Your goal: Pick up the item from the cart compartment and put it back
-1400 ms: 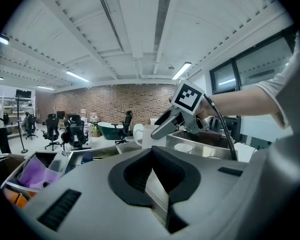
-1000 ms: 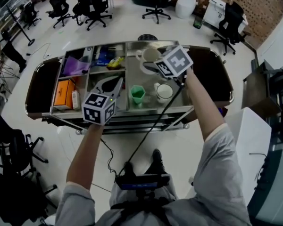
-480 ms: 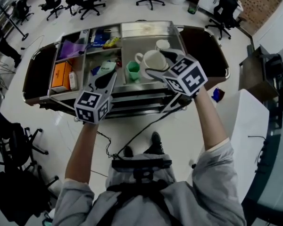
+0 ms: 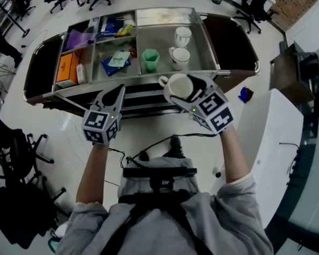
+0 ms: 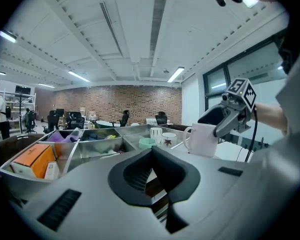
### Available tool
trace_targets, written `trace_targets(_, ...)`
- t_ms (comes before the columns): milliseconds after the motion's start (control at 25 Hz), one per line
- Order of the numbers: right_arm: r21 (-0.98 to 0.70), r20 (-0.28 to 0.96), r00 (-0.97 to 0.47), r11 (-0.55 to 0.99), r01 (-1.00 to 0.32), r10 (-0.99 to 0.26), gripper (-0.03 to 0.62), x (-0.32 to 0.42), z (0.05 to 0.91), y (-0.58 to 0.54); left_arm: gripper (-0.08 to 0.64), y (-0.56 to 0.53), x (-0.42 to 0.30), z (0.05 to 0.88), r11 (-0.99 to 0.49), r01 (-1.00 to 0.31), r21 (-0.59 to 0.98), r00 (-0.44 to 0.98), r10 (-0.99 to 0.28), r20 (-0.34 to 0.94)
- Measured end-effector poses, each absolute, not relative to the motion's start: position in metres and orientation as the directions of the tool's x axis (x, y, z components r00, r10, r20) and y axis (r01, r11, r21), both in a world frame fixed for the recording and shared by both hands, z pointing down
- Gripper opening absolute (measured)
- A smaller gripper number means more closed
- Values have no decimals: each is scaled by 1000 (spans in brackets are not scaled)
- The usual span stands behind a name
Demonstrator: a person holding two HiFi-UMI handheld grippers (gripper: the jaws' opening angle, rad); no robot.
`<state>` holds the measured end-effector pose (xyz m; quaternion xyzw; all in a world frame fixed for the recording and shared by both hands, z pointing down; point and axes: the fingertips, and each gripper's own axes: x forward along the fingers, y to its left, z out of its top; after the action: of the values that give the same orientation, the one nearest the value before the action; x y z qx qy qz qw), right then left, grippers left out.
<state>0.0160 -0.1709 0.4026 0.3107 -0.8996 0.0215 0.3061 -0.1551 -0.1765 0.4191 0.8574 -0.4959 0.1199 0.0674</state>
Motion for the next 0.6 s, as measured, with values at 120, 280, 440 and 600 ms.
trace_targets(120, 123, 559, -620, 794, -595, -551, 382, 18, 417, -153, 3, -163, -158, 435, -484, -875, 6, 466, -839, 281)
trace_targets(280, 105, 559, -611, 780, -617, -560, 382, 23, 440, -133, 3, -144, -166, 458, -458, -888, 41, 448, -842, 300)
trace_targets(440, 91, 580, -593, 768, -634, -558, 382, 30, 464, -119, 3, -132, -176, 475, -433, -899, 62, 430, -846, 315)
trace_targets(600, 80, 588, -580, 753, -653, -565, 382, 34, 479, -115, 3, -124, -184, 488, -404, -910, 90, 410, -851, 326)
